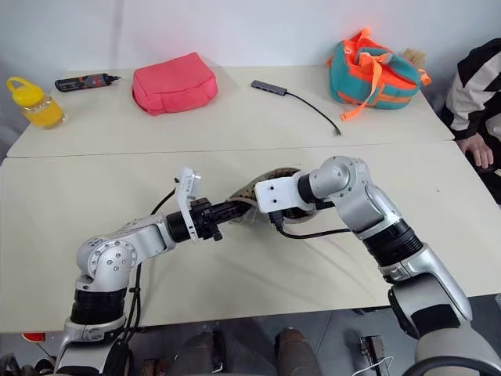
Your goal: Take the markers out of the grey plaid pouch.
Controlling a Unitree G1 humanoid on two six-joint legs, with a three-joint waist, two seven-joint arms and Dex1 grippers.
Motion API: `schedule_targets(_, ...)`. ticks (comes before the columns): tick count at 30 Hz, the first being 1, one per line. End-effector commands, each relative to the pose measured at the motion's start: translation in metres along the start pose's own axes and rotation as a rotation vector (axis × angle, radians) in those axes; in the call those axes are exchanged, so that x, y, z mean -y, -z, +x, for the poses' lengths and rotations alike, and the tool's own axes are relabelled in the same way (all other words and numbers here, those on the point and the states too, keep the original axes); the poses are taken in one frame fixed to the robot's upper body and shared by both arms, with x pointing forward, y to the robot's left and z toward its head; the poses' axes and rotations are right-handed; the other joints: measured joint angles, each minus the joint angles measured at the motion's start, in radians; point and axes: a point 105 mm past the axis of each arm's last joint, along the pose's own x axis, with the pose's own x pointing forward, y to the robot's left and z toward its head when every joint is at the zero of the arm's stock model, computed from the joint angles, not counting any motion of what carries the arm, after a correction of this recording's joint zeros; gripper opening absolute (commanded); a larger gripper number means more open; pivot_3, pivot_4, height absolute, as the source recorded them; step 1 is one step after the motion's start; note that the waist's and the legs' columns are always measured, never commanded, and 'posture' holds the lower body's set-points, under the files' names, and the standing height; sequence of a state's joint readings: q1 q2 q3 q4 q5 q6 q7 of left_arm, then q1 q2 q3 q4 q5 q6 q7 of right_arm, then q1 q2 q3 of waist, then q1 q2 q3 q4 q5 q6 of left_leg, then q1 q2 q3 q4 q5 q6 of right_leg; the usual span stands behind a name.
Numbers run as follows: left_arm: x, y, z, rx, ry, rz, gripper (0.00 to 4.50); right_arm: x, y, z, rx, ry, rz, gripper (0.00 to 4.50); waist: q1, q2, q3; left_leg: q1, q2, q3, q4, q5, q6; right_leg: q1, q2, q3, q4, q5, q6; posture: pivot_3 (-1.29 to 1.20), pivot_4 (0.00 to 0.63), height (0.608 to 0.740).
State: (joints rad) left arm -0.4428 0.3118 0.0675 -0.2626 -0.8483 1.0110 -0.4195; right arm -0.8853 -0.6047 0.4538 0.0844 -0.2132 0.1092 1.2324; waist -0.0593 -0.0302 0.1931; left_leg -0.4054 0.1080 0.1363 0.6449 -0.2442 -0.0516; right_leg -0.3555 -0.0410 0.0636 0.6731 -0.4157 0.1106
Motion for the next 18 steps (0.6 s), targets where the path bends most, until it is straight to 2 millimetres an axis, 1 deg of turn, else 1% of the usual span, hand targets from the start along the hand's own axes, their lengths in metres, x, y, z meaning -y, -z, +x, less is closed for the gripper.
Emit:
schedule_targets(1,0.011,-0.005,0.002,0.015,0.035,0.058,0.00,0.009,-0.008,-0.007,0.017,0.038,-0.061,2.42,0.000,0.000,0.000,0.000,0.000,0.000,0.000,0.000,0.000,0.000,0.000,0.000,0.000,0.000,0.000,0.00,0.150,0.740)
schedule_targets(9,0.015,0.007,0.005,-0.035,0.050,0.106,0.00,0.025,-0.008,-0.010,0.004,0.098,-0.121,2.42,-0.002,0.000,0.000,0.000,0.000,0.001,0.000,0.000,0.000,0.000,0.000,0.000,0.000,0.000,0.000,0.00,0.150,0.740)
schedule_targets(12,0.015,0.006,0.006,-0.025,0.050,0.103,0.00,0.025,-0.005,-0.012,0.001,0.100,-0.135,1.84,-0.001,0.000,0.000,0.000,0.000,0.000,0.000,0.000,0.000,0.000,0.000,0.000,0.000,0.000,0.000,0.00,0.150,0.740)
schedule_targets(13,0.015,0.005,0.006,-0.019,0.045,0.102,0.00,0.024,-0.005,-0.012,0.010,0.096,-0.131,1.45,-0.001,0.000,0.000,0.000,0.000,0.000,0.000,0.000,0.000,0.000,0.000,0.000,0.000,0.000,0.000,0.00,0.150,0.740)
schedule_targets(15,0.014,0.004,0.006,-0.015,0.040,0.102,0.00,0.022,-0.004,-0.012,0.010,0.087,-0.139,0.92,-0.001,0.000,0.000,0.000,0.000,0.000,0.000,0.000,0.000,0.000,0.000,0.000,0.000,0.000,0.000,0.00,0.150,0.740)
schedule_targets(17,0.012,0.003,0.006,-0.015,0.035,0.104,0.00,0.023,-0.005,-0.012,0.010,0.096,-0.150,0.17,-0.001,0.000,0.000,0.000,0.000,0.000,0.000,0.000,0.000,0.000,0.000,0.000,0.000,0.000,0.000,0.00,0.150,0.740)
schedule_targets(18,0.011,0.004,0.005,-0.017,0.030,0.108,0.00,0.024,-0.004,-0.012,0.003,0.104,-0.156,0.08,-0.001,0.000,0.000,0.000,0.000,0.000,0.000,0.000,0.000,0.000,0.000,0.000,0.000,0.000,0.000,0.00,0.150,0.740)
